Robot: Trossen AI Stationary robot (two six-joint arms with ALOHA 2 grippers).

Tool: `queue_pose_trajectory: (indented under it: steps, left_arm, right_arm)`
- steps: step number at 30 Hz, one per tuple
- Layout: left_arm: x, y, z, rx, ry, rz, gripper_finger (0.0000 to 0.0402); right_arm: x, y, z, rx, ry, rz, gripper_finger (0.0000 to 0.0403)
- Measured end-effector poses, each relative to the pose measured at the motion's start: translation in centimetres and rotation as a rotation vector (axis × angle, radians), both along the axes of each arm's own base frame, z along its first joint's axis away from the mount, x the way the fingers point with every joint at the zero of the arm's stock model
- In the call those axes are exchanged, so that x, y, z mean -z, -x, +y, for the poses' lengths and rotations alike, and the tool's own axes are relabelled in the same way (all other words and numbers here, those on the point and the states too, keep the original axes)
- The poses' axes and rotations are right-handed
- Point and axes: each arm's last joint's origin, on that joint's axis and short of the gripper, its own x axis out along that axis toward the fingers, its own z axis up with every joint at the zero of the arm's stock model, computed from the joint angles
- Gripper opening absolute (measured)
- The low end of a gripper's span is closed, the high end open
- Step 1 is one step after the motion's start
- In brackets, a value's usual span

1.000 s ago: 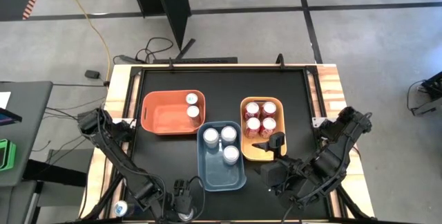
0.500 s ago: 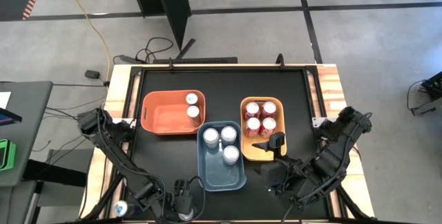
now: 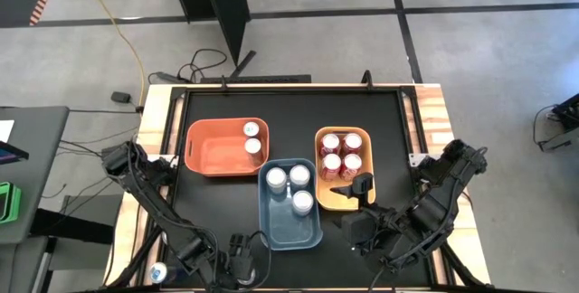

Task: Sort soda cans
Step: Put the right blue soda can into the orange bin

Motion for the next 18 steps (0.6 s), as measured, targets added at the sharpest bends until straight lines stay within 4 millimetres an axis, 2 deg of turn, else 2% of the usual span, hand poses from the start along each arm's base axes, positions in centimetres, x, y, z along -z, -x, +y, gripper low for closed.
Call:
queue_pose_trajectory:
  steps: [7,15,18]
  left_arm:
    - [-0.7,0.3,0.3,0.006,-0.051,0.031,0.0233]
    - [-6.2,1.0,2.4,-0.143,-0.238,0.017,0.0233]
    - [-8.1,1.1,4.0,-0.243,-0.306,0.013,0.0233]
  right_arm:
    - [0.0,0.0,0.0,0.000,0.000,0.000,0.0372]
    - [0.0,0.0,0.0,0.000,0.000,0.000,0.0372]
    - [0.0,0.0,0.0,0.000,0.000,0.000,0.0372]
